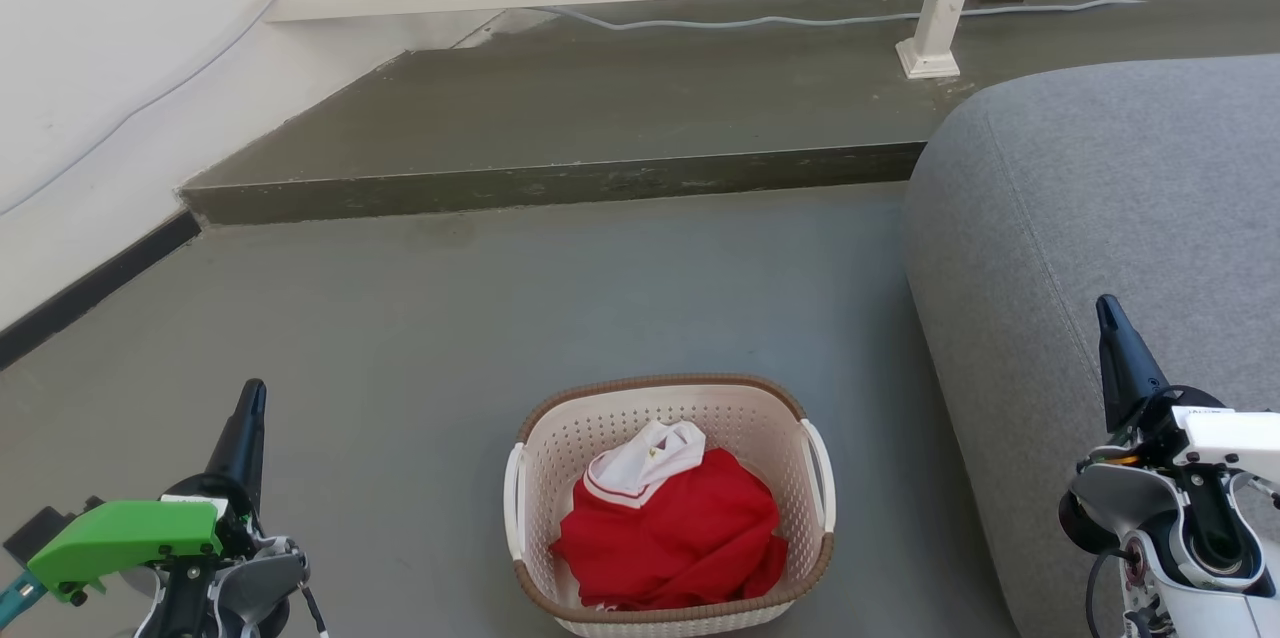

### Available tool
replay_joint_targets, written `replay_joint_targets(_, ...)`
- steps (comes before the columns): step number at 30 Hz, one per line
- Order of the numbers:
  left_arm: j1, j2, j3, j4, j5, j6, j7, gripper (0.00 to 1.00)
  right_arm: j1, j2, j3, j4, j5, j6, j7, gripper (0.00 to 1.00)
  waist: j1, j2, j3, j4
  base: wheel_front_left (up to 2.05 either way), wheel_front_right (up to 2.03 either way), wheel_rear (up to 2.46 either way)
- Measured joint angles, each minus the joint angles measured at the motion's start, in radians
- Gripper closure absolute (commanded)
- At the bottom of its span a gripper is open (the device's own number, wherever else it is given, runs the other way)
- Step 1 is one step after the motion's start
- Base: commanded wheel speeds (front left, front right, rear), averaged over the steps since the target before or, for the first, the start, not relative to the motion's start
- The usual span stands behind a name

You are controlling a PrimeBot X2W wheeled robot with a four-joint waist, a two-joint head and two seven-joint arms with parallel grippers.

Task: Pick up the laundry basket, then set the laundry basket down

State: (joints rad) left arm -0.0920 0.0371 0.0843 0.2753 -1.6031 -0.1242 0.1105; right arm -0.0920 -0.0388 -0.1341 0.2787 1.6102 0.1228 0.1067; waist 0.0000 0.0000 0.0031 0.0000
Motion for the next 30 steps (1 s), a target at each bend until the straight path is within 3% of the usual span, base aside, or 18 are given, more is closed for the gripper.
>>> replay_joint_targets(30,0.0,0.0,0.0,0.0,0.0,0.0,0.0,1.0,0.0,0.0,0.0,0.0,0.0,0.0,0.0,1.0,0.0,0.0,0.0,0.0,0.0,0.0,0.0)
